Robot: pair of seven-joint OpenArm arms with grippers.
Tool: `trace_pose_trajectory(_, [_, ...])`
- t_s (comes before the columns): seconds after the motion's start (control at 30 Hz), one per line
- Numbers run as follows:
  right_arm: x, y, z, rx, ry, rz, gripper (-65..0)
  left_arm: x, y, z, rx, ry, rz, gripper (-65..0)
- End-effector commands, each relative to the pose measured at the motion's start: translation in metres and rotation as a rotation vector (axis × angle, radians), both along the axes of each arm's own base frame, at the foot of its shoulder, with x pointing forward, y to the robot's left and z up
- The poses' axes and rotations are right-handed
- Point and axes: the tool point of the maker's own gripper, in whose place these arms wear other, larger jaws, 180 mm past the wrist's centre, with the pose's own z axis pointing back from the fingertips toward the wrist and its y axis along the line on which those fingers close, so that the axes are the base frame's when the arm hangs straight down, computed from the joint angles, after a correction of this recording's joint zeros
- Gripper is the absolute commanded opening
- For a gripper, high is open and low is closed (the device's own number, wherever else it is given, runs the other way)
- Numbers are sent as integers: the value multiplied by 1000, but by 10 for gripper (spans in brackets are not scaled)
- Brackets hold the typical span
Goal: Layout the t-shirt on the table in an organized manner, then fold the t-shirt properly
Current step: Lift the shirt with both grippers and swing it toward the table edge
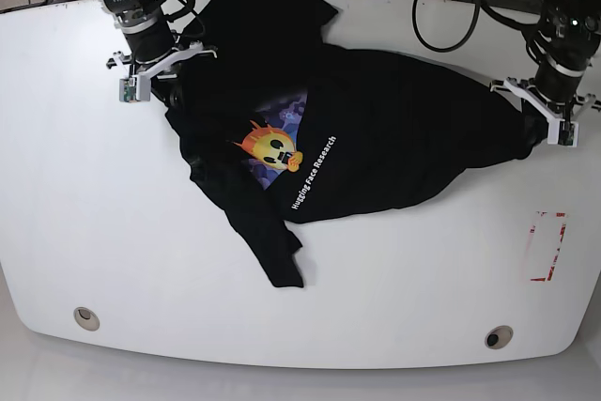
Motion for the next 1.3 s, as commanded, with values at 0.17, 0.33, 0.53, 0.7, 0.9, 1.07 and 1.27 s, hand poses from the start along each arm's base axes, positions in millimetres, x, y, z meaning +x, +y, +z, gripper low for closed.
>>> trace_pose_trajectory(0.17, [39,-2,40,-12,-158,17,-650,37,-9,45,3,-162,-45,-650])
trace_pose_trajectory(0.33, [65,-7,64,-38,-241,32,-650,59,-17,71,5,-242,-70,-650])
trace_pose_trajectory(0.53, [97,-14,98,-69,-349,41,-650,88,-23,104,7,-319,-86,-650])
trace_pose_trajectory(0.7, [119,-22,132,-111,-439,48,-650,110,-16,141,24,-372,-60,-650])
trace_pose_trajectory(0.9, [142,-31,168,-177,-494,59,-650,131,-13,188,66,-441,-30,-650])
trace_pose_trajectory(1.07, [159,-41,206,-238,-552,60,-648,148,-22,228,107,-510,-47,-650])
trace_pose_trajectory(1.27, [174,-50,250,-295,-615,52,-648,155,-17,282,136,-602,-11,-650])
